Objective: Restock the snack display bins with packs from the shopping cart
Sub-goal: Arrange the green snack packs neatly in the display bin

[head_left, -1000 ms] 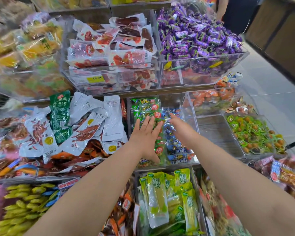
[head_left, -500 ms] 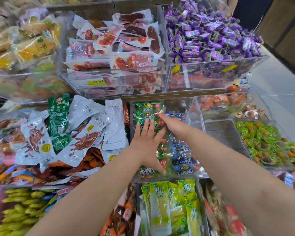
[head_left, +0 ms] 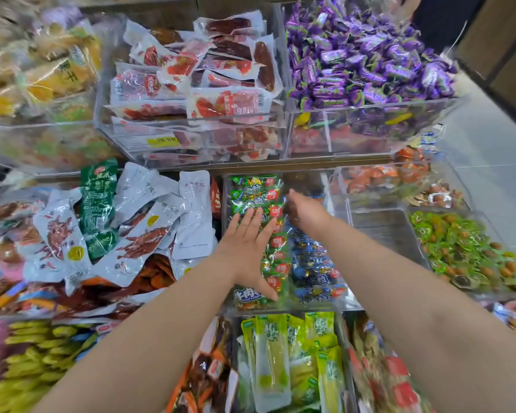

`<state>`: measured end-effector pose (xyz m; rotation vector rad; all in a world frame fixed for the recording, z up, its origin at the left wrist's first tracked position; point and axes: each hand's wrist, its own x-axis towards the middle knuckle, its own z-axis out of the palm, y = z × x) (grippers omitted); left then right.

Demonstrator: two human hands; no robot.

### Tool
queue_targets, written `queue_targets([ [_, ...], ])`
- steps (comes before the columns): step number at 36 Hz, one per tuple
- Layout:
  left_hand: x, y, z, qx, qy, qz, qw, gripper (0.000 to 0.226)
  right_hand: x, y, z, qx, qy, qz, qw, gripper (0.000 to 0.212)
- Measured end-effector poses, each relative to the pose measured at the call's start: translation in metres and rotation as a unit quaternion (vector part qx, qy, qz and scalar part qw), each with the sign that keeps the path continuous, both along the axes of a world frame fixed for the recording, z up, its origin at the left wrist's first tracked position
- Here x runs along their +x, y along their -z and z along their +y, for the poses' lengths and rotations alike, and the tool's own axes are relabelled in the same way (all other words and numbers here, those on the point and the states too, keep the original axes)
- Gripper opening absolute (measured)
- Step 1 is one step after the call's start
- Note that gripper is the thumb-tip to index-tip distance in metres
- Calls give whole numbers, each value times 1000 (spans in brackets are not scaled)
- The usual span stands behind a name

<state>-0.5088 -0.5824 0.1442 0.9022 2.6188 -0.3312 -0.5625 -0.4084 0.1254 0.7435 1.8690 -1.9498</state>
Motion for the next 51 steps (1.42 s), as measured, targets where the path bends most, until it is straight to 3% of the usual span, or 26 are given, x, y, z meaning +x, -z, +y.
queue_targets([
  [5,7,-15,5,-19,-24,-25,999,152,35,-7,19,-53,57,5,997,11],
  [7,14,-21,7,-12,-38,-35,999,151,56,-12,26,-54,69,15,996,12],
  [9,27,-29,11,24,-60,-46,997,142,77,-16,34,-81,87,28,992,12],
  [11,45,-37,16,122,-88,-43,988,117,100,-19,38,-108,99,48,988,10],
  [14,74,-43,27,313,-99,27,944,54,138,-28,39,-128,137,66,980,14],
  [16,97,-40,35,412,-129,31,901,29,167,-31,39,-125,179,68,973,18],
  [20,146,-21,55,517,-240,-148,808,8,233,-18,41,-90,248,21,964,12],
  [24,191,26,72,392,-288,-338,806,8,315,18,47,-38,312,-51,948,18],
  [27,231,63,75,286,-363,-434,773,22,391,54,47,-28,364,-128,922,24],
  [31,281,102,70,171,-378,-467,781,20,503,97,38,-95,432,-247,862,18],
  [35,319,130,60,63,-329,-491,804,16,599,123,25,-136,466,-315,816,20],
  [39,344,147,65,-19,-262,-449,854,22,671,132,31,-155,478,-364,784,11],
  [42,365,148,90,-19,-254,-415,873,30,705,130,61,-164,504,-347,774,7],
  [46,399,145,139,40,-319,-449,834,19,739,123,121,-119,529,-312,780,12],
  [51,433,141,205,77,-317,-481,814,14,769,116,178,-87,554,-272,782,28],
])
